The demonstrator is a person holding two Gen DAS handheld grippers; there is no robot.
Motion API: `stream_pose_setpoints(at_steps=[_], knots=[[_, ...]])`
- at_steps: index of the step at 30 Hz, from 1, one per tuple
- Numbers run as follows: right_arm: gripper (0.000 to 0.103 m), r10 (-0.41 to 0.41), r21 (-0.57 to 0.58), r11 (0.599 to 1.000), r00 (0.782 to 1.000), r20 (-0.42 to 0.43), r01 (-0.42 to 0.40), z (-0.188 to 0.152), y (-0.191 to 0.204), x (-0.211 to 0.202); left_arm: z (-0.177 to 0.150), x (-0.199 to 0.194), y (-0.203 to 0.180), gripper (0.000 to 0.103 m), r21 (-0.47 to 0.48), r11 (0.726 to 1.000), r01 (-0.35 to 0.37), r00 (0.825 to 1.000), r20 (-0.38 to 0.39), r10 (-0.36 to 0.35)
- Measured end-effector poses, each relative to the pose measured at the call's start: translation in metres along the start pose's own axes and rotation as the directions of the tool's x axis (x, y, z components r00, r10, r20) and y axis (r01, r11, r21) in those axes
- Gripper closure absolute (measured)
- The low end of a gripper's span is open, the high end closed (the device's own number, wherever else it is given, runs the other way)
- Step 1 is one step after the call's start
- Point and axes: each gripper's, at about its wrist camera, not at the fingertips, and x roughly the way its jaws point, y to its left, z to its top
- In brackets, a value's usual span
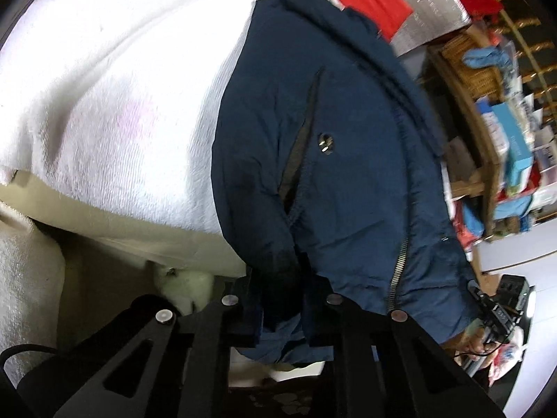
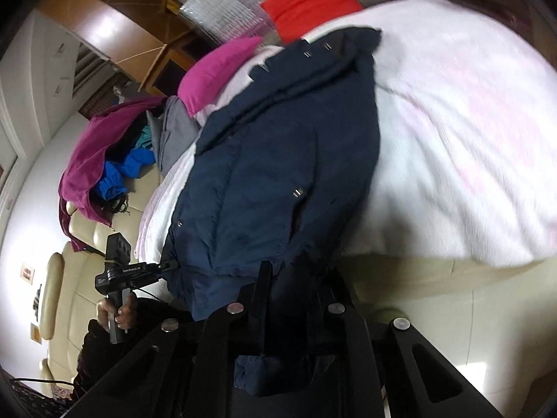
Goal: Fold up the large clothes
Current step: 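Lower the held jacket onto the blanket with both tools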
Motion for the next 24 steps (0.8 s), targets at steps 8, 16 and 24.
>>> stream_pose_setpoints(at_steps=[8, 16, 24], knots=[[0.089, 0.004, -0.063, 0.998, 0.996, 0.085, 0.001, 0.037, 0.044, -0.019, 0.020, -0.054, -0.008, 0.088, 0.052, 0.988, 0.143, 0.978, 0.149, -0.149], [0.089, 0.010, -0.020, 1.000, 0.979, 0.205, -0.006, 0.102, 0.064, -0.033, 0.087, -0.084, -0.038, 0.089, 0.064, 0.977, 0.202, 0.951, 0.226, -0.211], [0.090, 0.017, 0.032, 0.999, 0.954, 0.298, -0.028, 0.181, 0.058, -0.022, 0.170, -0.061, -0.056, 0.090, -0.022, 0.977, 0.212, 0.932, 0.305, -0.196]])
